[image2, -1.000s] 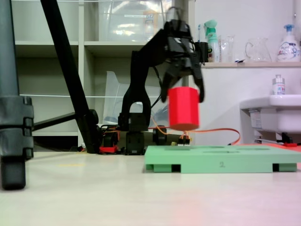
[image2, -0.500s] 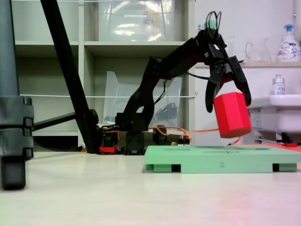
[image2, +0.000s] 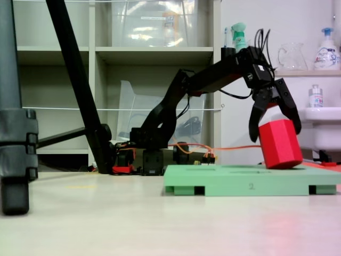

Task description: Put the octagonal pillar block into the corresponding hole

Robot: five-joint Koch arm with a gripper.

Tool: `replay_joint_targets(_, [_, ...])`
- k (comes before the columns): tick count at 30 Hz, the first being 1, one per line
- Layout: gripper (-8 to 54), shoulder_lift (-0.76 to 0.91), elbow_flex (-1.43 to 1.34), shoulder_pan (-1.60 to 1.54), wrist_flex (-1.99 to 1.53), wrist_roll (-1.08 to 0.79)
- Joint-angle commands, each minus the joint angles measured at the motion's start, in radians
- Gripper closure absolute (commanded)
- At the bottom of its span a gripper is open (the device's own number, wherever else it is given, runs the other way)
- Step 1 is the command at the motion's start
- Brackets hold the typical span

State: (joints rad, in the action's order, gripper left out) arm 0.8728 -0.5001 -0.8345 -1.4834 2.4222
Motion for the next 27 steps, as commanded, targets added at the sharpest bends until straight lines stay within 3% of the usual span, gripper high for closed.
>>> replay_joint_targets(1, [24.9, 0.021, 0.071, -0.012, 0.069, 0.032])
replay_joint_targets(20, [23.9, -0.087, 0.071, -0.014, 0.097, 0.049])
replay_joint_targets(23, [10.4, -0.11, 0.078, -0.014, 0.153, 0.028])
replay_joint_targets(27, [7.1, -0.117, 0.086, -0.012, 0.164, -0.025])
